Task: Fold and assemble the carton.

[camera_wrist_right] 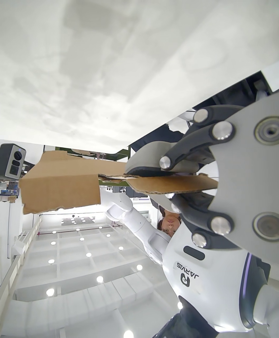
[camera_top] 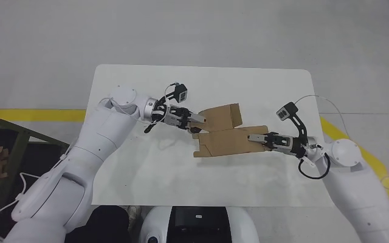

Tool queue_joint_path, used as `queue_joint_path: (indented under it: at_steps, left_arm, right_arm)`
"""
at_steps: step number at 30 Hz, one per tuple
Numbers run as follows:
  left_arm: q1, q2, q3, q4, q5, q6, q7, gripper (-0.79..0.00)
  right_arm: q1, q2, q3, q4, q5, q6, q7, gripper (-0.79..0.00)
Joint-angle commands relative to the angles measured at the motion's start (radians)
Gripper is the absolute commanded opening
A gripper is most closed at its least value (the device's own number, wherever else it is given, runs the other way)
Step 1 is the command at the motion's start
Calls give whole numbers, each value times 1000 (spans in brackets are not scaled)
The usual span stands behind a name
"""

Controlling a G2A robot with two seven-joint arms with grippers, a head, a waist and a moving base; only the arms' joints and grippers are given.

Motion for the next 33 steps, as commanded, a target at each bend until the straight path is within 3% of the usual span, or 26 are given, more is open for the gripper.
queue_joint_path:
  at_steps: [1,7,14,16,17,20,21,23,24,33]
  left_arm:
    - [1,-2,-3,5,-1,-1,2,-520]
    - [0,-8,-10,15,5,0,3,-628]
    - [1,-14,-20,25,10,4,2,-643]
    - [2,-15,-22,26,12,4,1,-702]
    - [2,-15,-23,26,13,5,1,-785]
    - [4,-17,-28,27,15,6,2,-785]
    - [4,-18,-29,26,16,7,2,-785]
    - [5,-19,-32,25,19,5,2,-785]
    - [5,-19,-34,24,21,6,2,-785]
    - [10,-12,-66,-2,36,-32,-23,-785]
  right_arm:
    - [-1,0,3,-4,-1,1,0,-785]
    - [-3,-1,7,-9,-9,5,6,-785]
    - [-7,-2,9,-12,-14,8,8,-785]
    - [-6,-3,9,-14,-17,7,8,-785]
    - [-7,-3,9,-14,-17,8,8,-785]
    - [-6,-4,10,-17,-21,7,5,-785]
    - [-6,-4,11,-19,-22,8,4,-693]
    - [-6,-4,13,-21,-27,10,2,-363]
    - [-7,-4,15,-21,-30,11,0,0]
    - [-9,1,51,38,-67,-8,-17,0]
